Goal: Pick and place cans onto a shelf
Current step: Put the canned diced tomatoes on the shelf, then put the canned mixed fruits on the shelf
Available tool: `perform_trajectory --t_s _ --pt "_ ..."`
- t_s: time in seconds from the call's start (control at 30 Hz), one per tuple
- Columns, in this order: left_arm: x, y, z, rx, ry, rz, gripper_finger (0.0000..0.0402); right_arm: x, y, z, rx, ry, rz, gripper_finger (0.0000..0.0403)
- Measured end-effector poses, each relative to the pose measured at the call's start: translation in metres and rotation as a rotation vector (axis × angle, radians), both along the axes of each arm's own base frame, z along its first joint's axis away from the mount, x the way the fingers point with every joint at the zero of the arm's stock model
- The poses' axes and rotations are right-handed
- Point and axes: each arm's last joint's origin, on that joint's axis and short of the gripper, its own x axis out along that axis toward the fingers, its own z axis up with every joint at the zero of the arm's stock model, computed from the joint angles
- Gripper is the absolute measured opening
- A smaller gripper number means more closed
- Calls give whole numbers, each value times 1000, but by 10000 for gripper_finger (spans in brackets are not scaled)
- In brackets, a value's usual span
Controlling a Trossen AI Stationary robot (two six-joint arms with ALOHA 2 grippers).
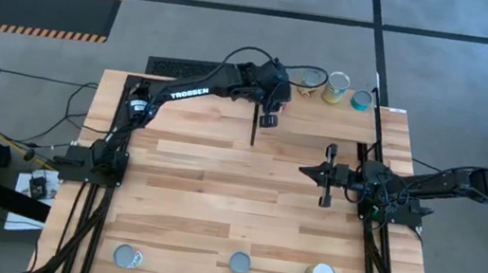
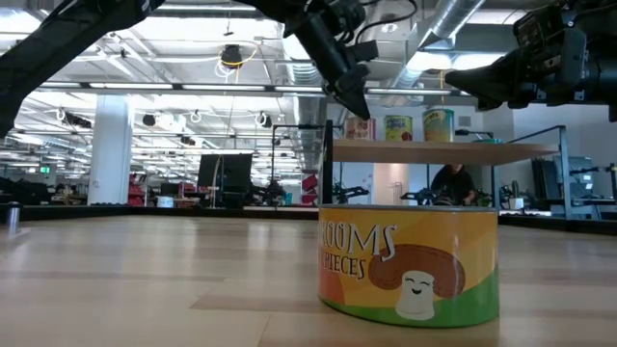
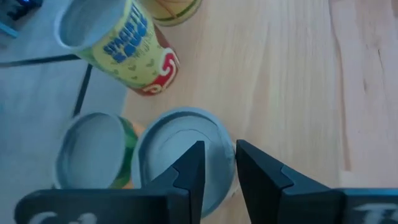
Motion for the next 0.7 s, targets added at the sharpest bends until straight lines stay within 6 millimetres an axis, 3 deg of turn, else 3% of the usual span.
perform_trajectory --t_s 0.2,0.47,0.6,0.7 --pt "-1 0 18 27 -36 -9 73 0 0 0 -4 -1 0 12" --pt "0 -19 38 -95 -153 -116 5 0 0 0 -18 0 -2 12" --pt "10 -36 36 -89 -193 -163 5 0 0 0 -26 1 -3 12" --pt "17 -48 22 -84 -217 -192 1 0 0 0 -26 2 -3 12"
